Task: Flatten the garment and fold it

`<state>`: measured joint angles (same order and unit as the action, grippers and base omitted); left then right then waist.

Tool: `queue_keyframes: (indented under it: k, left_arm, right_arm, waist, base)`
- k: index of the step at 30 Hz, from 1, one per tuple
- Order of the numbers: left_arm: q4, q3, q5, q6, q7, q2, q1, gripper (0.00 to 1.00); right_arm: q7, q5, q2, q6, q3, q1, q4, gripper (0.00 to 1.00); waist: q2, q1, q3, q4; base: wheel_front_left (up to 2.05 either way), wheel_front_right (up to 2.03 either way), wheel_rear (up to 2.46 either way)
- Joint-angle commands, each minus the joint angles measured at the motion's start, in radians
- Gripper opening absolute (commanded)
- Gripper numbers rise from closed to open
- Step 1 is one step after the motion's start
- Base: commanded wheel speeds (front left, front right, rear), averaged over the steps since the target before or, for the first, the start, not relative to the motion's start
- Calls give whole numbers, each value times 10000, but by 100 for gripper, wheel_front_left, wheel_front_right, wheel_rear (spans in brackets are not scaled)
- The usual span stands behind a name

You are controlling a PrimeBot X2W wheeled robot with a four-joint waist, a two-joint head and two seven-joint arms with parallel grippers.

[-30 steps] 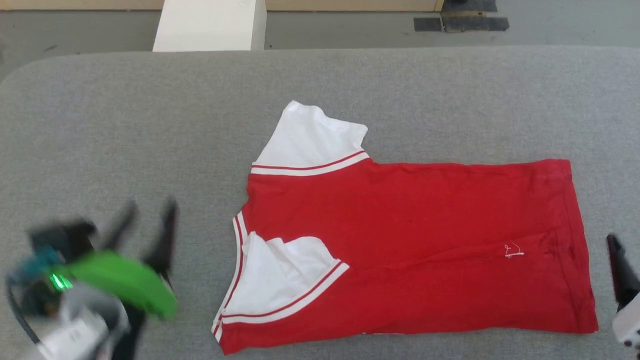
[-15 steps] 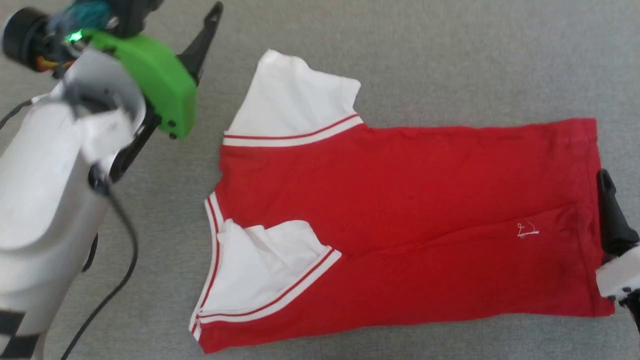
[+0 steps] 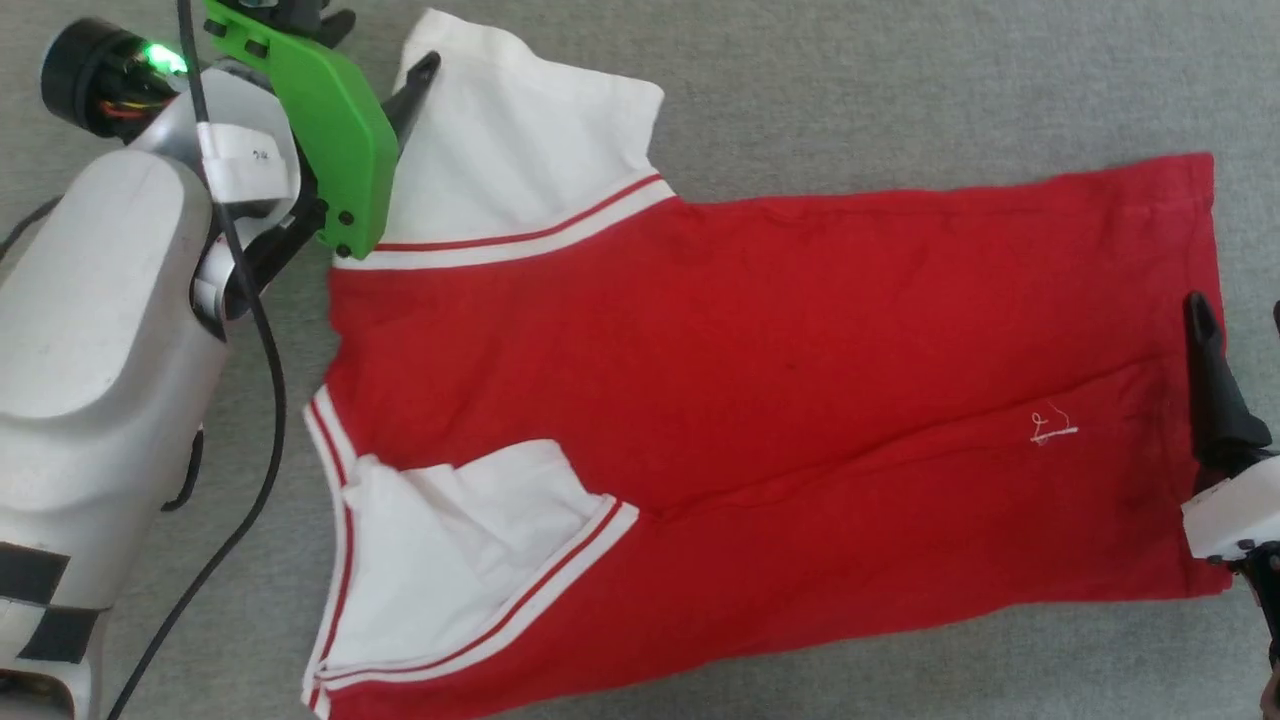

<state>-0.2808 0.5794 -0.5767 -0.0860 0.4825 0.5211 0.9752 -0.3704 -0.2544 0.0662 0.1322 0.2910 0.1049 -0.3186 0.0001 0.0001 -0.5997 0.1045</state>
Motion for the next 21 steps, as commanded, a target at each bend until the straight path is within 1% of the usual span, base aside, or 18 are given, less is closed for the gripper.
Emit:
queue_keyframes:
  k: [1,2,3,4,5,9,12,14,16,18,21]
  left_arm:
    - [-78,57,-69,-58,40,-49,203,100]
    - [-140,104,-110,-84,95,-58,186,100]
    - [-227,266,-134,-160,212,-22,168,57]
    - [-257,370,-96,-201,225,27,173,0]
    - [-331,517,-69,-260,199,100,171,0]
    - [-534,559,-136,-290,-24,85,121,0]
    - [-602,604,-130,-304,-230,62,80,0]
    - [-631,621,-120,-309,-391,40,50,0]
    - [-662,628,-147,-306,-505,-14,13,0]
    - [-673,647,-189,-309,-570,-63,-25,0]
    - [-622,672,-214,-309,-649,-105,-21,0]
  right_arm:
    - [77,-30,-1,-15,42,203,30,100]
    - [78,-30,-2,-15,60,209,39,100]
    - [73,-34,0,-15,95,233,52,100]
    - [66,-32,5,-15,110,258,58,100]
    - [52,-8,21,-15,123,321,58,100]
    - [-116,-140,148,-15,40,526,-38,100]
    - [-410,-277,525,-15,-2,920,-221,100]
    - [-729,-454,861,-15,-33,1401,-295,100]
    - [-1119,-537,1406,-15,-175,1981,-215,100]
    - [-1583,-825,1656,-15,-279,2648,66,100]
    - [-2609,-1125,1975,-15,-474,3472,885,100]
  waist:
    - [-1,-1,-293,272]
    - [-1,-1,-310,285]
    - [-1,-1,-338,311]
    - [-1,-1,-344,326]
    - [-1,-1,-325,346]
    - [-1,-1,-168,321]
    - [-1,-1,30,246]
    - [-1,-1,183,183]
    - [-1,-1,319,97]
    - [-1,-1,432,22]
    - [-1,-1,495,-104]
  base:
    - [0,0,0]
    - [0,0,0]
    - [0,0,0]
    - [0,0,0]
    - [0,0,0]
    - [0,0,0]
    - [0,0,0]
    - [0,0,0]
    - [0,0,0]
    - [0,0,0]
    - [0,0,0]
